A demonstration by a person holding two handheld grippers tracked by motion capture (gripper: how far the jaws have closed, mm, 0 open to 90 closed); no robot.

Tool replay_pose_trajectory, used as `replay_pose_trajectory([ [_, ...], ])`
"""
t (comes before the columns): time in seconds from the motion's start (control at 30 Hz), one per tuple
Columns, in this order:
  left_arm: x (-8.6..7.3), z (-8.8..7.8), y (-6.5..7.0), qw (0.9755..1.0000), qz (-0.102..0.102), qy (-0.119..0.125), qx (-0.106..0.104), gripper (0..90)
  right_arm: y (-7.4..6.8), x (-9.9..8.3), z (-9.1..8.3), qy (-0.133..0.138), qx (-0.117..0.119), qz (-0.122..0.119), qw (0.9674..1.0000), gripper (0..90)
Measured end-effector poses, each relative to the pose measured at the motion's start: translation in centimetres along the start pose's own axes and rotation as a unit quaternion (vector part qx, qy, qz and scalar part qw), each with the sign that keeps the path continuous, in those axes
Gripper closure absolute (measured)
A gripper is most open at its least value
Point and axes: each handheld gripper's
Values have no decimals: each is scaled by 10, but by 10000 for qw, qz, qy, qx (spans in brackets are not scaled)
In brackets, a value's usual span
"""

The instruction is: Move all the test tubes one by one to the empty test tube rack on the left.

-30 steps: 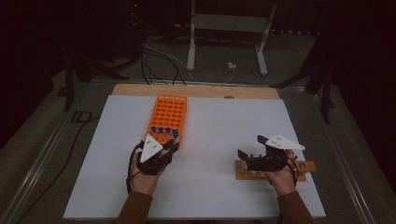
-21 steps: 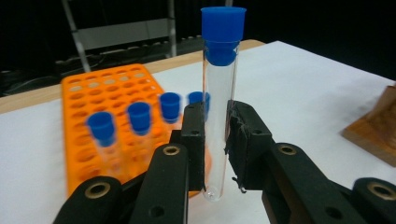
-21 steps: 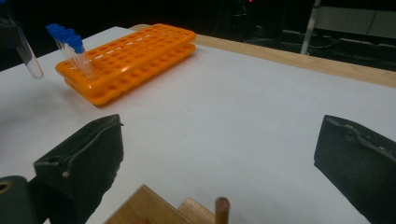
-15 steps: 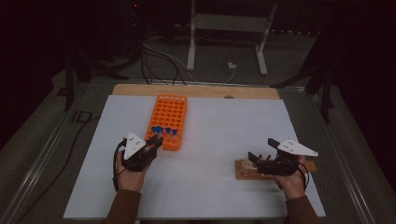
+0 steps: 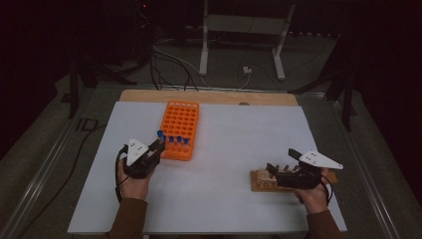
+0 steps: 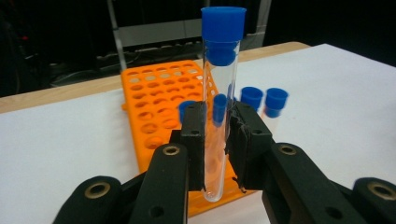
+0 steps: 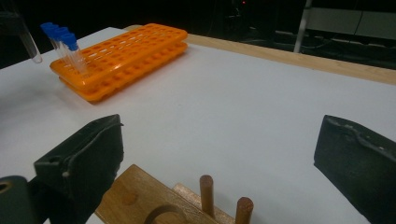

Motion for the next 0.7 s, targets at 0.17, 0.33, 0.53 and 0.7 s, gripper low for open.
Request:
replay_pose_trajectory([
  [0.17, -2, 2, -7, 9999, -72, -16, 156, 769, 1, 0, -2, 26, -1, 23, 10000, 17],
  [0.33, -5, 8, -12, 9995, -145, -38, 292, 770, 1, 0, -2, 32, -11, 22, 10000, 17],
  [0.53, -7, 18, -16, 9988, -239, -95, 413, 770, 0, 0, -2, 40, -6, 11, 10000, 17],
  [0.7, -11, 24, -19, 9984, -306, -149, 442, 770, 1, 0, -3, 61, 8, 27, 10000, 17],
])
Point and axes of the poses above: each handheld gripper's, and its own axes: z roughly forward along the jaws, x roughly out of its top, y roughly to its right, and after that the axes turned 7 degrees about z, right-handed
